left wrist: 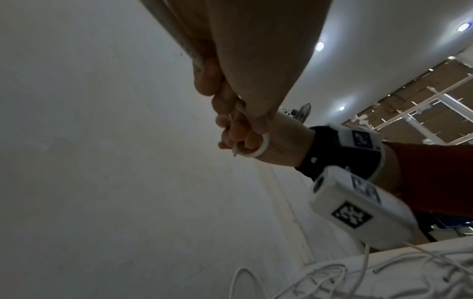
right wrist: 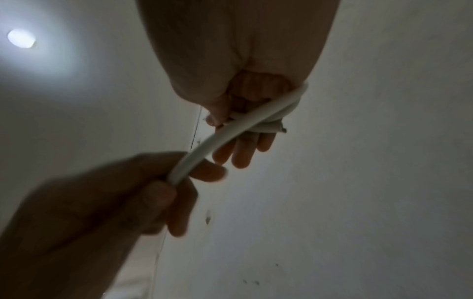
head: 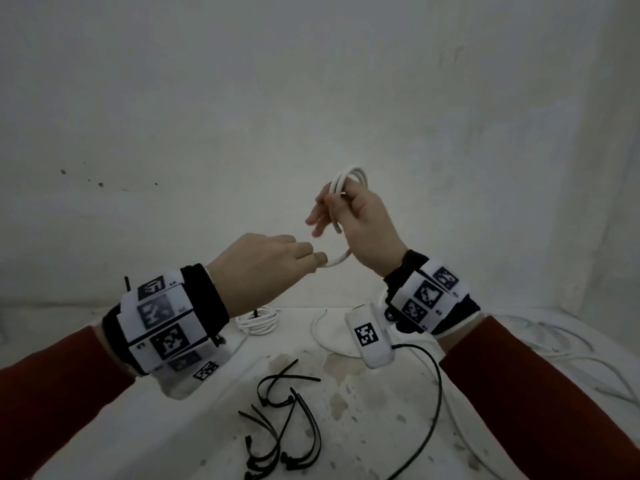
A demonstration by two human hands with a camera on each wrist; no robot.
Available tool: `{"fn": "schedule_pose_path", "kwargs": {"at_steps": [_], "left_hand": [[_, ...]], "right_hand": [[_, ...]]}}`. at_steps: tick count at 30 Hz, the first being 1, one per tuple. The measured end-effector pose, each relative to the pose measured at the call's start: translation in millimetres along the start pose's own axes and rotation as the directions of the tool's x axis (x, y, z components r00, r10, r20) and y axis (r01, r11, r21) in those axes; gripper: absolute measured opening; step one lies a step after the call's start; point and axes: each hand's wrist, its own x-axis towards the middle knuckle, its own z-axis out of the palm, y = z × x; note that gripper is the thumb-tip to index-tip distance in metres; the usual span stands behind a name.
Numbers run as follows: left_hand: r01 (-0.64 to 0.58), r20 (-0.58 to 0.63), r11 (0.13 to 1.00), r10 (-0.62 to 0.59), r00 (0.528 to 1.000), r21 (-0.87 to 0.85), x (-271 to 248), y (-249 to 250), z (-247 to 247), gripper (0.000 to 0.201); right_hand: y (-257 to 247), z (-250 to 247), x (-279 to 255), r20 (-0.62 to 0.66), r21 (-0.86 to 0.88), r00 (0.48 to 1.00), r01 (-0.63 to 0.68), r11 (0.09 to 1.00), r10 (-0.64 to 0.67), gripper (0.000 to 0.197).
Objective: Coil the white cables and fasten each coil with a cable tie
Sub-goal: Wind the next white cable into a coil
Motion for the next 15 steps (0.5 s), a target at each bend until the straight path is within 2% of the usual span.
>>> {"fn": "schedule_pose_path", "kwargs": {"at_steps": [3, 6, 8, 10, 11, 15], "left_hand": [[0.052, -0.022, 0.999, -0.052, 0.998, -0.005, -5, -7, -4, 0.035], [0.137, -0.063, 0.989, -0.14, 0.988, -0.055, -9, -17, -5, 0.033], [0.206, -0.114, 0.972, -0.219, 0.969, -0.113, -7, -20, -8, 0.042], [0.312, -0.061, 0.912, -0.339, 0.939, -0.264, -4, -26, -8, 0.052], [0.325, -0.03, 0.877, -0.359, 0.933, -0.355, -2, -28, -7, 0.054], [0.223, -0.072, 0.773, -0.327, 0.942, -0.594, 9, -27, -3, 0.044]], "right_hand": [[1, -3, -8, 0.147, -0.353, 0.986, -0.019, 0.936, 0.075, 0.016], [-1, -7, -16, 0.246, -0.507, 0.946, -0.059, 0.86, 0.21, 0.026], [-2, -7, -21, 0.281, -0.456, 0.927, -0.098, 0.884, 0.248, 0.043], [-8, -7, -26, 0.284, -0.351, 0.92, -0.163, 0.922, 0.27, 0.06], [-12, -7, -26, 0.276, -0.289, 0.918, -0.201, 0.936, 0.283, 0.064], [-19, -8, -24, 0.281, 0.08, 0.918, -0.313, 0.946, 0.28, 0.062]]}}
